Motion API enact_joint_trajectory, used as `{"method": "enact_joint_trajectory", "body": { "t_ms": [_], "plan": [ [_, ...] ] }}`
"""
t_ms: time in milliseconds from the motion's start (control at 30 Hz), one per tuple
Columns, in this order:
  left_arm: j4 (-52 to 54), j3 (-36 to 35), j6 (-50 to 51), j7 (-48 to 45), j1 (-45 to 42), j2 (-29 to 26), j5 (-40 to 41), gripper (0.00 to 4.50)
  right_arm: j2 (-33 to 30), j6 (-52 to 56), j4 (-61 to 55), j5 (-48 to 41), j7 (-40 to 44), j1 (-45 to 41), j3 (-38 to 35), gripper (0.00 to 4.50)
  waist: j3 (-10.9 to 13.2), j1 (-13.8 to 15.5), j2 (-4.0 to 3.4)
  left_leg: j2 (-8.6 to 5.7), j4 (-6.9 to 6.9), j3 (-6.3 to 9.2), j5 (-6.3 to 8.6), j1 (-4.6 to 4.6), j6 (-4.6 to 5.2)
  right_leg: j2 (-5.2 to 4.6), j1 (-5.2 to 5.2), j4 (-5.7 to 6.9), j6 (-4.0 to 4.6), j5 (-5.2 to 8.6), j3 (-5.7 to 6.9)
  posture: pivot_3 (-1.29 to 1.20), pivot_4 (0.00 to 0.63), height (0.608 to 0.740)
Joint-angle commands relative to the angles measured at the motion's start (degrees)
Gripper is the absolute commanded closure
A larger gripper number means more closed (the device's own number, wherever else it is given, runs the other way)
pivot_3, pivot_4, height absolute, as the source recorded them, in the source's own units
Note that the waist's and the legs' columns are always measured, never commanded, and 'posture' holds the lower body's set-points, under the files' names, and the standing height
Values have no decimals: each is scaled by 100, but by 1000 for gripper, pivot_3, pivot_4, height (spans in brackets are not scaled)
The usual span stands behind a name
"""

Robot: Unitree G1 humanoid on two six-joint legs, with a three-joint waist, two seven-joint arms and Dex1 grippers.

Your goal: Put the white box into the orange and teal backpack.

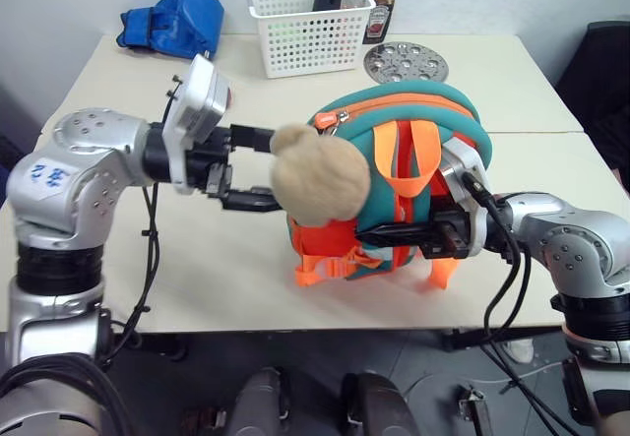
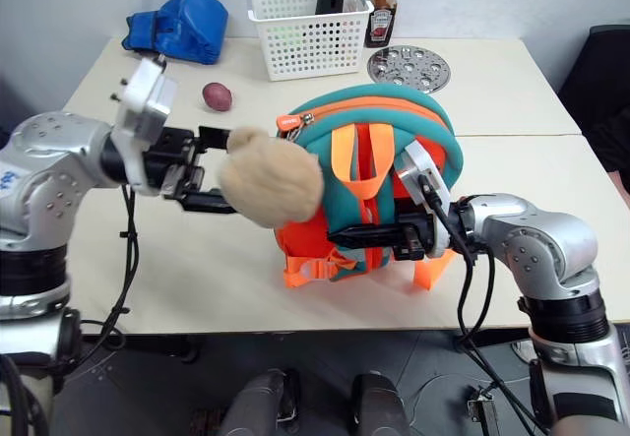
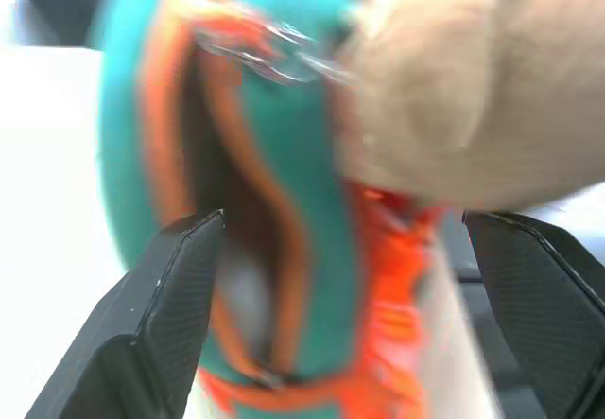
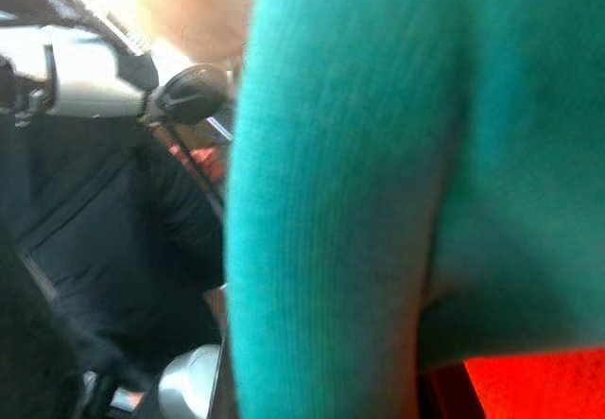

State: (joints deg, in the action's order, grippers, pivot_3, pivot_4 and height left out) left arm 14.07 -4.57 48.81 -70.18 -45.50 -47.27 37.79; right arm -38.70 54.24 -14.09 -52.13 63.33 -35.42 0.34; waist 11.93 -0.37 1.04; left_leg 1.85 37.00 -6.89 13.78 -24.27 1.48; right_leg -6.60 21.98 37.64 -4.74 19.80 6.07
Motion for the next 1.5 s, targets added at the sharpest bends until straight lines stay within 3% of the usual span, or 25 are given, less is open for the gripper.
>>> {"method": "enact_joint_trajectory", "body": {
  "t_ms": [33, 167, 267, 467, 933, 1033, 1333, 1500],
  "plan": [
    [494, -684, 284, -13, 151, -474, 536, 256, 105, -100, -74, 49, -113, -131, 1, 4500, 0, -3, 0, 0, -2, 0, 0, 0, -2, 1, 2, 1, 1, 0, 0, 0, 150, 740],
    [825, -1300, 410, 336, 415, -928, 730, 256, 175, -100, -92, 83, -171, -127, 17, 4500, 0, -19, 1, 1, -4, 1, 1, 1, -6, 2, 4, 5, 1, 1, 0, 0, 150, 740],
    [1198, -1495, 598, 839, 444, -842, 1084, 256, 181, -108, -78, 98, -178, -115, 17, 4500, 0, -1, 1, 1, -2, 1, 2, 1, -5, 1, 1, 1, 1, 1, -1, 0, 150, 740],
    [1933, -945, 495, 1838, 538, -547, 913, 256, 167, -105, -16, 131, -125, -173, 40, 4500, 0, 22, 1, -3, -2, 5, 4, 6, -3, 0, -9, -5, 1, 0, -6, 0, 150, 740],
    [1328, 233, -157, 1702, 177, 6, 581, 256, 276, -34, 45, 78, -212, -275, 52, 4500, 0, 25, 1, -2, -2, 1, 5, 6, -7, 5, -5, -1, 1, 1, -6, 0, 150, 740],
    [1152, 255, -226, 1685, 74, 133, 591, 873, 289, -18, 17, 49, -279, -250, 8, 4500, 0, 19, 1, -2, -2, 1, 5, 6, -7, 5, -4, -1, 1, 0, -6, 0, 150, 740],
    [841, 90, -316, 1363, 182, -130, 529, 3331, 197, -20, -35, 37, -354, -110, -86, 4500, 0, 15, 1, -1, -2, 1, 5, 6, -7, 5, -4, -1, 1, 1, -5, 0, 150, 740],
    [293, -110, -352, 1089, 94, -456, 502, 3451, 75, -22, -3, 13, -275, -77, -184, 4500, 0, 15, 1, -1, -3, 0, 5, 6, -7, 5, -2, -1, 1, 1, -5, 0, 150, 740]
  ]
}}
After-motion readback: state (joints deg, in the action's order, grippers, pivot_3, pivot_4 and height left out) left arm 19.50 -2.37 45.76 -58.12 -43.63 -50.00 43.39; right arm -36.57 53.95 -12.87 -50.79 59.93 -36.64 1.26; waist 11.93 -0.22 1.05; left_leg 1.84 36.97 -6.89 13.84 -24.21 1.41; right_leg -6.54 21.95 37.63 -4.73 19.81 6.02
